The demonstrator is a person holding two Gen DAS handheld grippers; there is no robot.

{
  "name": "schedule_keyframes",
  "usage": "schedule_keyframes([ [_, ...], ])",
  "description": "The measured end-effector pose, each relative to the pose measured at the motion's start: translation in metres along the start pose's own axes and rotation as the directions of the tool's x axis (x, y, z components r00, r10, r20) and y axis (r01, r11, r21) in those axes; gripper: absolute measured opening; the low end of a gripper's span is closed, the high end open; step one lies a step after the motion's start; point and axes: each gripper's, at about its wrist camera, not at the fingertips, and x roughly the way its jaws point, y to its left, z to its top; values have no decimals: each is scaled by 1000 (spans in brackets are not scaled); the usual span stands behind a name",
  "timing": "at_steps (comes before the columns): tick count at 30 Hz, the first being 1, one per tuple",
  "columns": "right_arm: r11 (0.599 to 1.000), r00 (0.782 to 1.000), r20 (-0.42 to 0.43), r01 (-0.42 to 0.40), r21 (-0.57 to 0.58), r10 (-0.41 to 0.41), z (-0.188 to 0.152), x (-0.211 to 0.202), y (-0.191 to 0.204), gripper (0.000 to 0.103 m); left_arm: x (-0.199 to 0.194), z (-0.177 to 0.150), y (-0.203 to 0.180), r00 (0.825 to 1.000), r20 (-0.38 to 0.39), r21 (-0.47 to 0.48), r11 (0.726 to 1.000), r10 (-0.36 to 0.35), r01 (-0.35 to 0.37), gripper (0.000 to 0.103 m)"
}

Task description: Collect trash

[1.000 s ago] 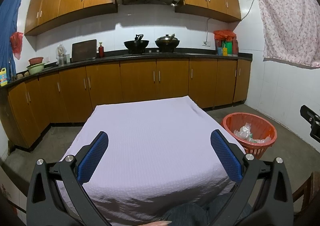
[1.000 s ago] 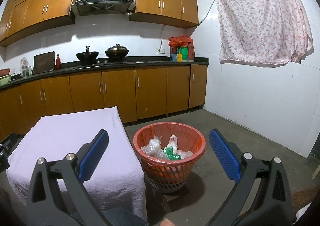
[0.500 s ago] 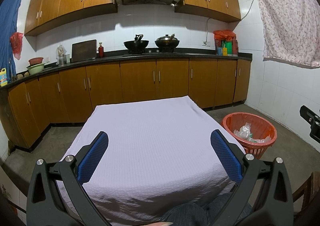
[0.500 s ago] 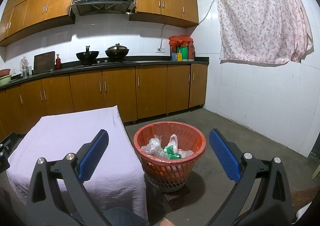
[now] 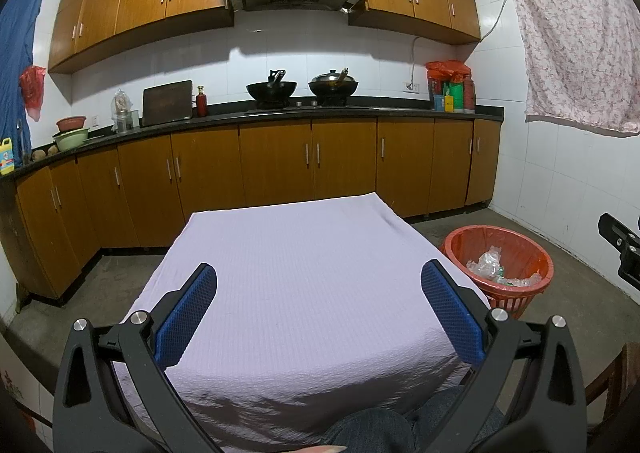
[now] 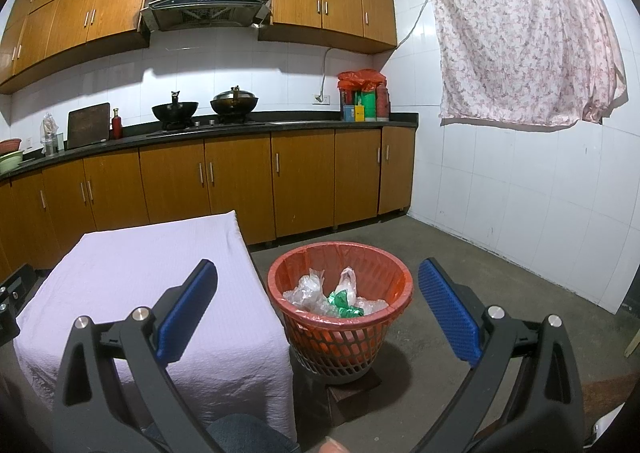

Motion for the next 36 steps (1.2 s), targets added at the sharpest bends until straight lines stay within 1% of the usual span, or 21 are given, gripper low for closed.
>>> schedule_keyframes([
  [36, 1000, 1000, -2, -1, 2, 1, 1, 0, -3, 99, -2, 0, -5, 1000, -2, 1, 1000, 0, 1, 101],
])
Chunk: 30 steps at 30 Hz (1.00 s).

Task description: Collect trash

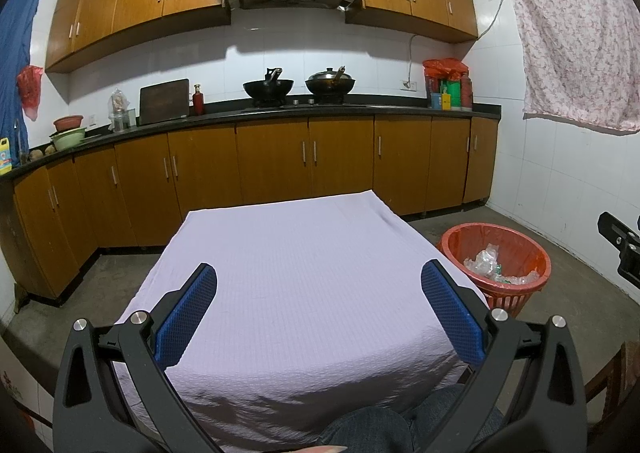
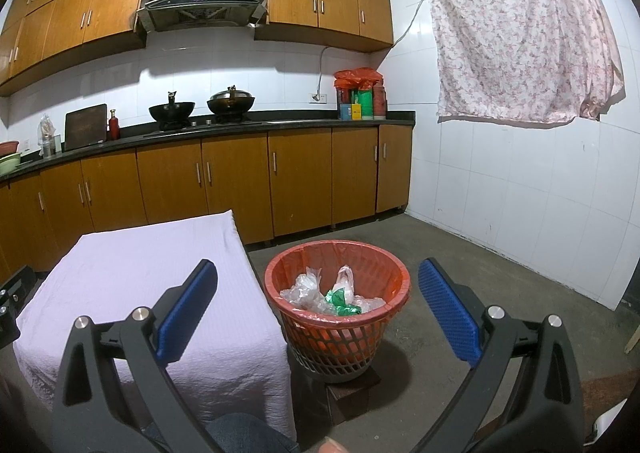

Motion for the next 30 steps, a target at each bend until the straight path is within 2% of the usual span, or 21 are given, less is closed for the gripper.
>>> schedule_keyframes([
  [30, 1000, 1000, -2, 0, 3, 0, 0, 1, -2, 99, -1, 1, -2, 1000, -1, 0, 1000, 1, -1, 101],
])
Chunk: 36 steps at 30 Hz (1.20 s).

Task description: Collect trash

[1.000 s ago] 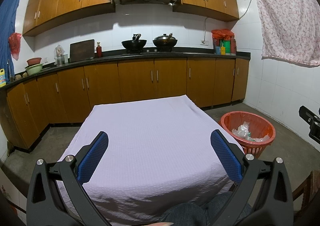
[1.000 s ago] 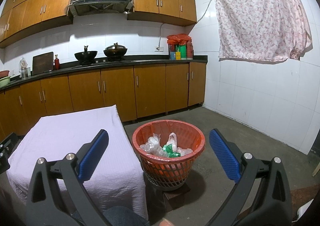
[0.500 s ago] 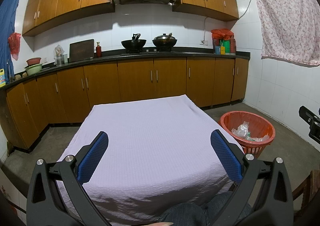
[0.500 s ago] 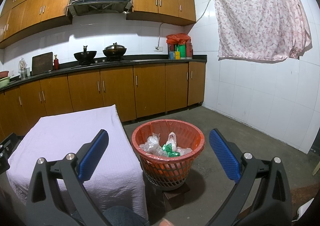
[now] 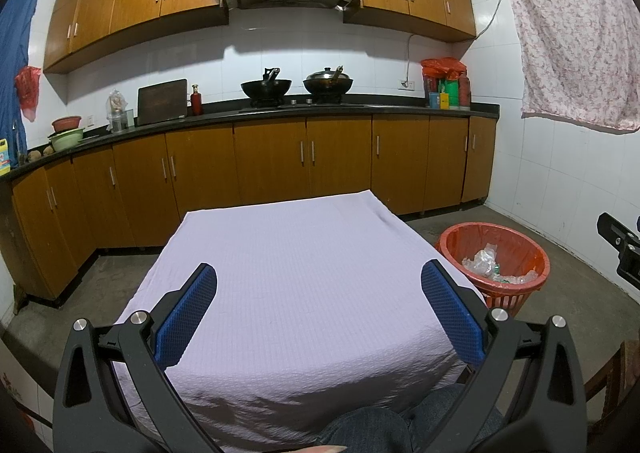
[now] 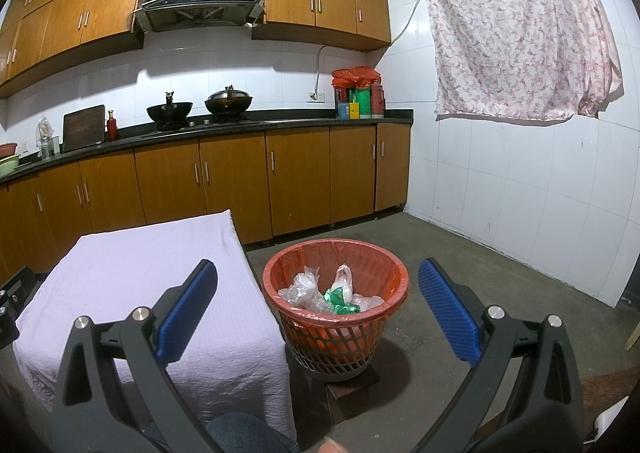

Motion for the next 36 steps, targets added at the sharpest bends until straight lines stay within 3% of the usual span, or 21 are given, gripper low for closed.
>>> schedule_keyframes([
  [36, 1000, 1000, -4, -1, 4, 1, -2, -2, -1, 99, -5, 2, -8, 1000, 2, 4, 1000, -3, 3, 101],
])
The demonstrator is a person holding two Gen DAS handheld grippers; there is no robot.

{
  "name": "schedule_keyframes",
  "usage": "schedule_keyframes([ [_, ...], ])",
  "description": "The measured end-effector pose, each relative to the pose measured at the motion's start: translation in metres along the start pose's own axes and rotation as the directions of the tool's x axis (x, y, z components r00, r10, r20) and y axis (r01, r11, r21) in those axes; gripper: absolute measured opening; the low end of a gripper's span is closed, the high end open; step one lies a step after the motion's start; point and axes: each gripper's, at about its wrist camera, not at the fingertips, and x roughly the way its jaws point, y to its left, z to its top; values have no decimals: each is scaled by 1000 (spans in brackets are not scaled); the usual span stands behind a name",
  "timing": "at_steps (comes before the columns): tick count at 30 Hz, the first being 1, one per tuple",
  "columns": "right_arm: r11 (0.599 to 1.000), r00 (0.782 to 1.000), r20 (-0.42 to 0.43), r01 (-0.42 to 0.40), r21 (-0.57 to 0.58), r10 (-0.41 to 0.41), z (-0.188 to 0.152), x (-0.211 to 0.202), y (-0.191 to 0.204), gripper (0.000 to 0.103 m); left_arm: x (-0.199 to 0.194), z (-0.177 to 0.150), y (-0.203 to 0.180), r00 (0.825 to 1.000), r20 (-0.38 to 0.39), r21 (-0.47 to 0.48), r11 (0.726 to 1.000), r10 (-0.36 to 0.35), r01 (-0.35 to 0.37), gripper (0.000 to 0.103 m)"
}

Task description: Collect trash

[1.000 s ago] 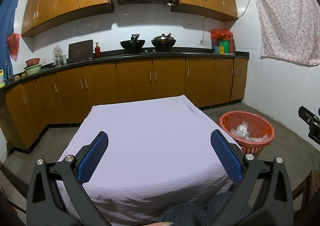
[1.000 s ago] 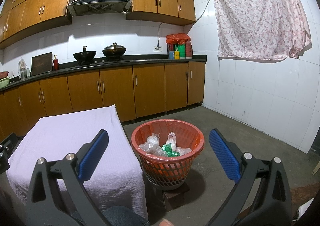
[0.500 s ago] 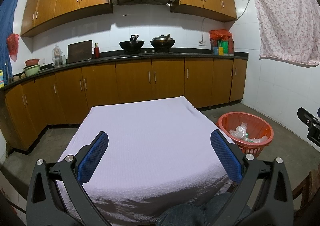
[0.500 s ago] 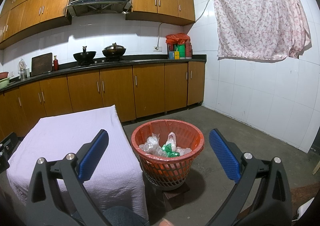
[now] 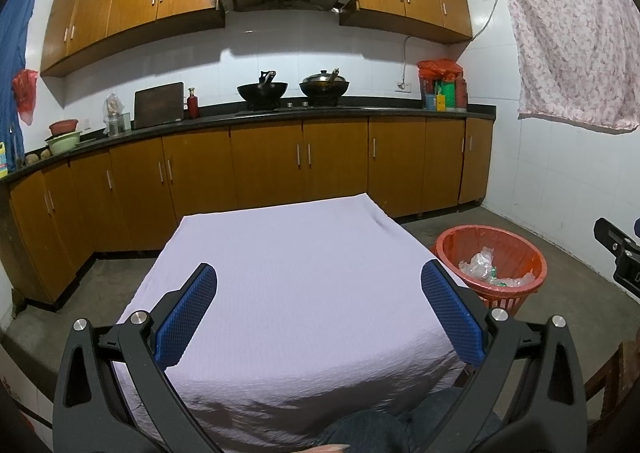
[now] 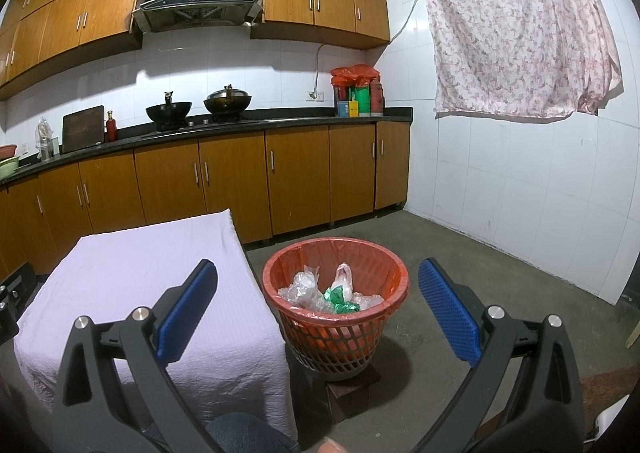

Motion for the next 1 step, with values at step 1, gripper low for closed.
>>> schedule_keyframes([
  [1, 1000, 1000, 0, 0, 0, 0, -1, -1, 1, 99, 0, 0, 0, 1000, 0, -1, 1000, 1, -1, 101],
])
